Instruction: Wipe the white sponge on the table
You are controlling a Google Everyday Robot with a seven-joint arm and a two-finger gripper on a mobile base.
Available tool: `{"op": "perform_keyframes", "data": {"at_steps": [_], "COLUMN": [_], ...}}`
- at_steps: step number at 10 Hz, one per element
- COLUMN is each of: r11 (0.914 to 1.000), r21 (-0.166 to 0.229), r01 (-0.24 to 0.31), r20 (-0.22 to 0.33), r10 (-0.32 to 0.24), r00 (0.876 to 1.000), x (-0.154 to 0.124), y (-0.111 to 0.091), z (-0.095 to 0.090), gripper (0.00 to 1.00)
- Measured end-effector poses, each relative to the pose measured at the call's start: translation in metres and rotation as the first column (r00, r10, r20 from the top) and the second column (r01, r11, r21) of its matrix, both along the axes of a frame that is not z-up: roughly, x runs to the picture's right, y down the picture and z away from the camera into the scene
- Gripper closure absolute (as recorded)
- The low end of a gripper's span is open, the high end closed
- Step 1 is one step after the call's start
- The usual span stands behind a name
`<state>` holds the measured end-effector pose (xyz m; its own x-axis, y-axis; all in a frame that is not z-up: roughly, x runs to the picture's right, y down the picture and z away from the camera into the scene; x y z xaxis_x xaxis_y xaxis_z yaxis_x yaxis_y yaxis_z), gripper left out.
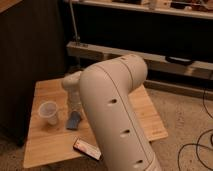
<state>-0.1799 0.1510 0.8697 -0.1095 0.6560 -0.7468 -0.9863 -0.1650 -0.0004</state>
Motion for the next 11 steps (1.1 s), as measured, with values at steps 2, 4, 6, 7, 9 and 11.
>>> {"op": "perform_keyframes", "data": {"at_steps": [2,4,6,7,9,11], "r11": [1.0,0.9999,0.9995,0.9988,0.9966,0.9934], "r21": [0.002,0.006,0.018,0.013,0.012,0.014], "r01": [0.007,0.012,0.027,0.047,0.081,0.114], "r20": [-0.018,-0.027,-0.021,-0.011,0.003,0.028], "r10": [-0.007,-0.012,-0.026,-0.046,-0.081,-0.114], "r00": [1.0,1.0,0.999,0.999,0.997,0.993], "x": [0.016,0.039,0.052,0.048,0.039,0.021], "y": [0.0,0.004,0.006,0.015,0.032,0.052], "z": [-0.001,-0.01,-0.022,-0.03,-0.039,-0.05], "gripper": [0.73,0.73,0.73,0.73,0.73,0.73]}}
